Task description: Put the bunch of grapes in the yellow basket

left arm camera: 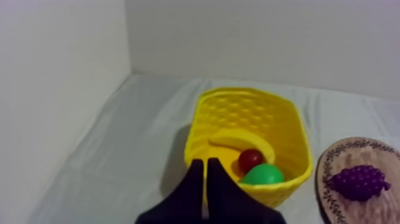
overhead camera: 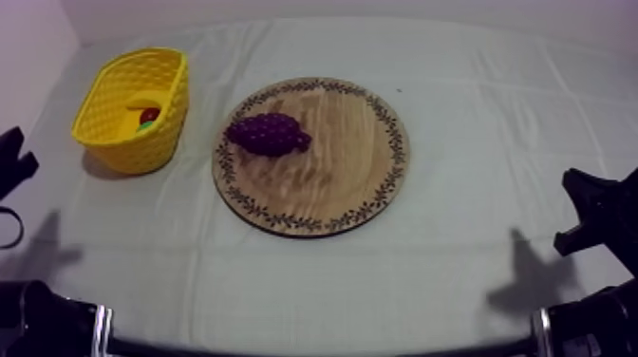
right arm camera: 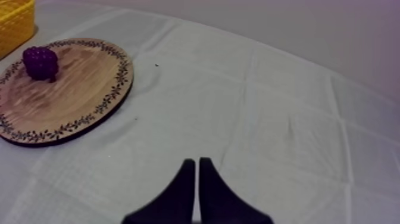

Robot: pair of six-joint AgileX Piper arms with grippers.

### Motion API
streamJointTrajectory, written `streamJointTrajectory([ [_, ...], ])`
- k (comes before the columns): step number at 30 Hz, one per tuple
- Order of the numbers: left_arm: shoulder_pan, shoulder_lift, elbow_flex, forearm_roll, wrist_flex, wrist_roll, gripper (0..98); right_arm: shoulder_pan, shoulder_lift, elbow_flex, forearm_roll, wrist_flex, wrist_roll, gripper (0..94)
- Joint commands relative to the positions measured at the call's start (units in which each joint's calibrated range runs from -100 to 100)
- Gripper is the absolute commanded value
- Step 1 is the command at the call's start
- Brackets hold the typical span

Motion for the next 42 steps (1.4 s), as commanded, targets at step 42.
streamJointTrajectory([
  [42, 27.36, 74.6, -76.08, -6.99, 33.29, -8.52, 0.0, 0.02, -0.01, -0.03, 0.01, 0.0, -0.01, 0.4],
])
